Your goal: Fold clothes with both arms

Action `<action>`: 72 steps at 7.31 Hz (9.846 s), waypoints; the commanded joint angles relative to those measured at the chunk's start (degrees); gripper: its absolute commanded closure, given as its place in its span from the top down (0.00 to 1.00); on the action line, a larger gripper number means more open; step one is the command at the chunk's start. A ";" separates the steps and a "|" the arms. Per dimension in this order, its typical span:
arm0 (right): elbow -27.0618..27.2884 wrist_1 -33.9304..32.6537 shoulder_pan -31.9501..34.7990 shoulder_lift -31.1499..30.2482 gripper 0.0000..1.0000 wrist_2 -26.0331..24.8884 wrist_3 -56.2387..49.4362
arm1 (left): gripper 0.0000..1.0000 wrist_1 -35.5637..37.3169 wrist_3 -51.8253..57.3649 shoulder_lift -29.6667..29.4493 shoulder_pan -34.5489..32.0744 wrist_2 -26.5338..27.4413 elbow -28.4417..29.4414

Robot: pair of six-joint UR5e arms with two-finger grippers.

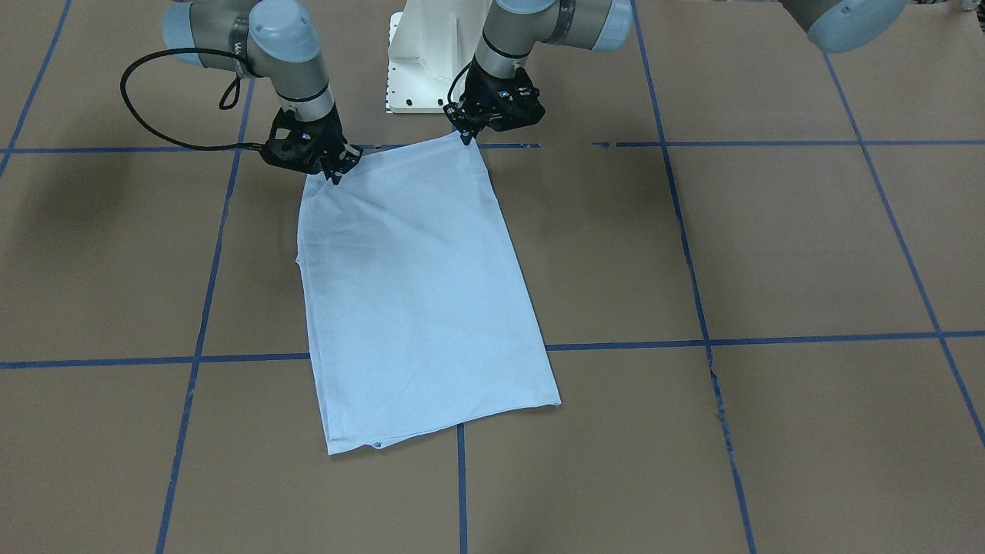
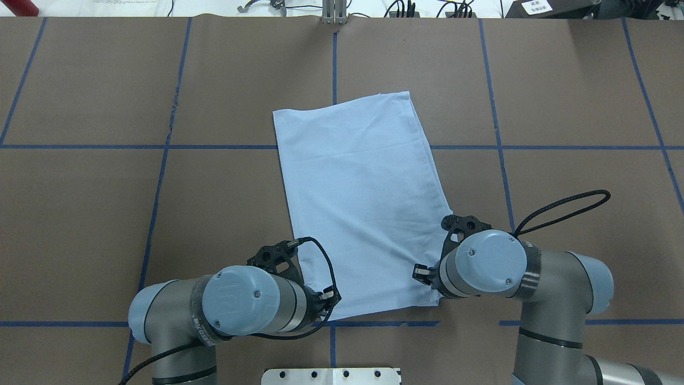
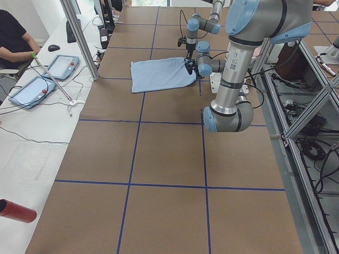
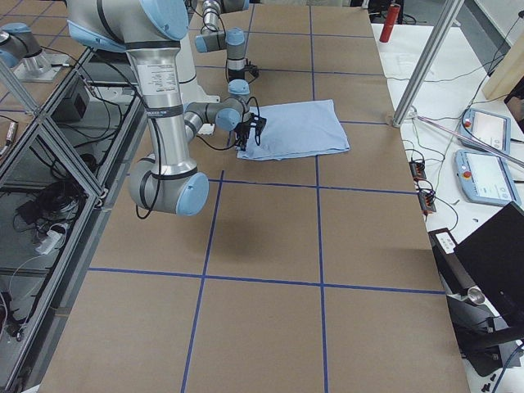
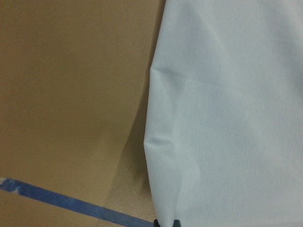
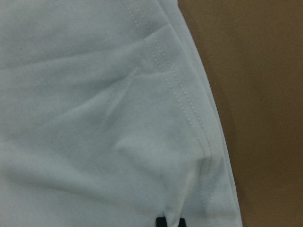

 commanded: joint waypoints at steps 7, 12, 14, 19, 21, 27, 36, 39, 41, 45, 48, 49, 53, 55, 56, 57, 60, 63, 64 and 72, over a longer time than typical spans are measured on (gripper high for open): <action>9.64 -0.13 -1.46 -0.18 0.00 9.29 0.87 | 0.00 14.96 6.06 5.87 1.79 0.37 -17.91; 7.04 0.57 0.36 1.04 0.00 12.22 0.61 | 0.00 16.75 10.08 4.47 2.96 0.64 -18.11; 1.85 0.58 7.73 5.87 0.00 12.74 0.17 | 0.00 16.40 17.02 1.93 -6.24 -0.06 -15.92; -21.82 0.49 21.63 22.62 0.00 15.64 -4.30 | 0.00 0.27 19.16 -7.36 -21.28 -3.75 9.50; -34.51 1.36 25.59 29.34 0.27 16.96 -9.92 | 0.16 -11.06 19.42 -14.93 -26.56 -3.58 29.36; -39.76 4.90 31.42 34.02 1.00 24.69 -17.50 | 1.00 -12.43 35.14 -11.82 -36.32 -15.77 29.30; -39.65 -12.43 23.67 32.96 1.00 11.08 -44.91 | 1.00 -7.51 42.80 1.13 -41.00 -17.99 6.68; -43.07 -11.64 26.48 33.13 1.00 9.41 -49.74 | 1.00 -7.42 42.02 -0.19 -40.91 -18.08 6.77; -48.16 -4.29 28.59 33.57 1.00 8.79 -50.28 | 1.00 -7.42 41.66 -0.80 -40.73 -17.99 7.12; -45.39 -3.73 37.96 32.53 1.00 14.03 -58.16 | 1.00 -4.28 47.77 -0.11 -41.87 -17.99 7.30; -39.76 -3.73 53.06 21.32 1.00 27.10 -71.04 | 1.00 -0.31 65.07 3.04 -49.58 -17.99 9.57; -39.66 -3.82 58.95 16.83 1.00 30.64 -80.33 | 1.00 -0.22 72.44 5.93 -52.57 -18.08 10.28; -34.66 -4.08 72.77 -2.15 1.00 39.01 -99.20 | 1.00 2.32 104.93 15.17 -67.94 -24.21 13.08; -30.01 -4.17 77.35 -10.86 1.00 38.94 -99.85 | 1.00 4.86 124.37 18.07 -75.33 -26.94 15.90; -27.73 -3.82 79.55 -13.07 1.00 38.33 -99.85 | 1.00 3.84 124.71 22.61 -75.54 -29.31 14.43; -24.75 -3.38 80.01 -16.23 1.00 37.80 -99.77 | 1.00 2.96 124.89 25.36 -75.19 -27.16 14.50; -15.79 -9.30 78.45 -18.81 1.00 38.06 -94.18 | 1.00 -1.90 120.10 29.34 -74.92 -27.04 18.29; -11.97 -17.61 75.45 -18.11 1.00 38.85 -89.59 | 1.00 14.75 119.18 29.95 -75.10 -30.71 7.69; -13.28 -17.18 75.27 -18.63 1.00 38.67 -87.92 | 1.00 16.38 119.27 30.82 -75.10 -32.30 5.82; -18.39 -4.70 75.27 -18.28 1.00 36.12 -87.46 | 1.00 15.34 119.09 31.63 -75.10 -31.97 10.63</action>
